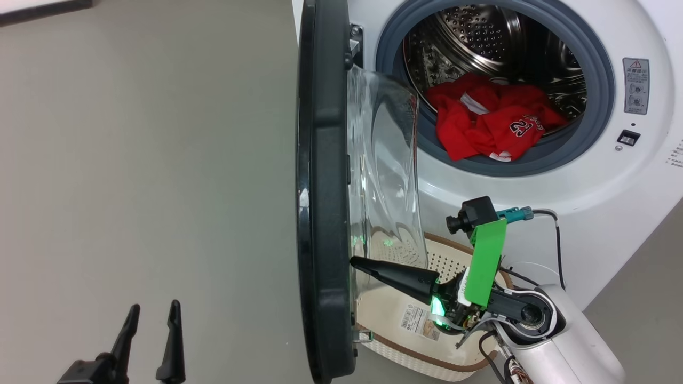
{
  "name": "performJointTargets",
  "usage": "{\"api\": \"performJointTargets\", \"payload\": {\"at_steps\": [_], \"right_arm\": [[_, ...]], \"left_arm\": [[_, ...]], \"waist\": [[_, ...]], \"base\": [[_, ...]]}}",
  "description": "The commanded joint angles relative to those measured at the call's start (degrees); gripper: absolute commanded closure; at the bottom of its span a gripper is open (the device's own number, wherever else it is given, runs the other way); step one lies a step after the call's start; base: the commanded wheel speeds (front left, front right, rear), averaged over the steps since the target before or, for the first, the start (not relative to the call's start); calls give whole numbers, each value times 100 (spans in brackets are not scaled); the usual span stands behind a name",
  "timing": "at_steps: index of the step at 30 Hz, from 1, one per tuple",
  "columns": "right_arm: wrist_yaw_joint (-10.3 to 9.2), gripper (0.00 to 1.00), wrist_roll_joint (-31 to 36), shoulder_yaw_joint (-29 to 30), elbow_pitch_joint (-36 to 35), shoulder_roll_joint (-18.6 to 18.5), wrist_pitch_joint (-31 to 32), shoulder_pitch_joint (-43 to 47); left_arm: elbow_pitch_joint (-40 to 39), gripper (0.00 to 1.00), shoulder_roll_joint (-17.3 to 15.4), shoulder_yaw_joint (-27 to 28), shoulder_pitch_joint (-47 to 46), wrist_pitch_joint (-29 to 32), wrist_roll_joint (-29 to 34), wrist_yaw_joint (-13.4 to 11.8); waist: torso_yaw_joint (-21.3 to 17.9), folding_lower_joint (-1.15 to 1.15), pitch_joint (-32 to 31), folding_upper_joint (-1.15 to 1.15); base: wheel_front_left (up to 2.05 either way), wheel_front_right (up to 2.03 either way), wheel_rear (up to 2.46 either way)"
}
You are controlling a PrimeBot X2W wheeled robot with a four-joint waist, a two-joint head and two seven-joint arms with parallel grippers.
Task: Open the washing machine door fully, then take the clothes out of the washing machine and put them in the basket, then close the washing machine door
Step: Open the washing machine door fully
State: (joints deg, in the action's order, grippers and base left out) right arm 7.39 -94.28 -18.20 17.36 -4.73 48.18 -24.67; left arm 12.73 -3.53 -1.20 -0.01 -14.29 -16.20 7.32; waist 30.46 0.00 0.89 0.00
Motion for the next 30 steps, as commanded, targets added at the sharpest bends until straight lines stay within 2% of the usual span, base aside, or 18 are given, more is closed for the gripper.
{"api": "performJointTargets", "payload": {"at_steps": [1, 16, 17, 19, 20, 21, 22, 23, 30], "right_arm": [[10, 100, -15, -121, -149, 162, 28, -183], [10, 100, 94, 87, -330, 165, -148, 13], [10, 97, 113, 116, -348, 155, -174, 46], [10, 65, 156, 175, -396, 121, -226, 118], [10, 54, 170, 206, -425, 105, -249, 158], [10, 34, 182, 238, -464, 86, -273, 201], [10, 5, 201, 273, -511, 66, -303, 245], [10, 0, 225, 298, -560, 51, -333, 278], [10, 0, 477, 471, -956, -98, -608, 418]], "left_arm": [[-165, 0, -54, 205, -66, -71, 59, 17], [-39, 0, -170, -35, -136, -71, 38, 17], [-21, 0, -186, -67, -144, -71, 22, 17], [17, 0, -217, -138, -155, -71, 3, 17], [36, 0, -231, -169, -161, -71, -6, 17], [51, 0, -245, -199, -167, -71, -13, 17], [63, 0, -259, -224, -172, -71, -21, 17], [65, 0, -273, -225, -170, -71, -30, 17], [-47, 0, -272, -143, -122, -71, -52, 14]], "waist": [[-4, 0, -11, 0], [-116, 0, -200, 0], [-136, 0, -229, 0], [-169, 0, -276, 0], [-189, 0, -304, 0], [-206, 0, -328, 0], [-225, 0, -346, 0], [-270, 0, -352, 0], [-606, 0, -327, 0]], "base": [[0, 0, 0], [0, 0, 0], [0, 0, 0], [0, 0, 0], [0, 0, 0], [0, 0, 0], [0, 0, 0], [0, 0, 0], [0, 0, 0]]}}
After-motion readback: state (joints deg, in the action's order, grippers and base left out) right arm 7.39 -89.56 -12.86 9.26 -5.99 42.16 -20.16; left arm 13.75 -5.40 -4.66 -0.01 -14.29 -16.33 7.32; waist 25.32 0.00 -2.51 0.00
